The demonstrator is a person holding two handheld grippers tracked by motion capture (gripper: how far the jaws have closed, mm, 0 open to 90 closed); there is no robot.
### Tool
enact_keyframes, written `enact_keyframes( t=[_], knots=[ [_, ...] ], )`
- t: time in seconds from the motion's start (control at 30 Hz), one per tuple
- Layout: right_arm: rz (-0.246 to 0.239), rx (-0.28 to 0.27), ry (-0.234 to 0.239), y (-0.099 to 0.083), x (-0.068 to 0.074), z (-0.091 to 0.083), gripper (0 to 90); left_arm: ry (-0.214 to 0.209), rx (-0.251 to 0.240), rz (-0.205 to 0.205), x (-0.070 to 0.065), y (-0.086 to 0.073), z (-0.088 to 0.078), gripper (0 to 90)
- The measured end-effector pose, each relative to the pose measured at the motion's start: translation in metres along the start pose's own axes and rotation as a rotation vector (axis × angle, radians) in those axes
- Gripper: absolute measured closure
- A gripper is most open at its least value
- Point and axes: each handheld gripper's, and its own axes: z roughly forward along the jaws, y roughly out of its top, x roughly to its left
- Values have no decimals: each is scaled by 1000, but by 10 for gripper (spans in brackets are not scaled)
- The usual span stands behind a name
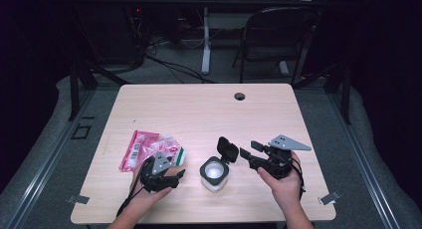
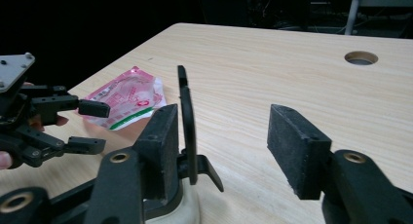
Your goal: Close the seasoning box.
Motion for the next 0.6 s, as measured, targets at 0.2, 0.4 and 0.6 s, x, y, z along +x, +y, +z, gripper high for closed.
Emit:
enact_keyframes(
  t=[0.2, 0.4, 0.6],
  knots=[
    [8, 22, -17, -6, -6, 4, 596, 0, -3, 7, -2, 1, 0, 351],
    [6, 22, -48, -10, -9, 9, 716, -11, -17, 14, -5, 3, -2, 376],
    [9, 24, -48, -11, -9, 15, 768, -35, -45, 27, -10, 7, -6, 462]
  ],
)
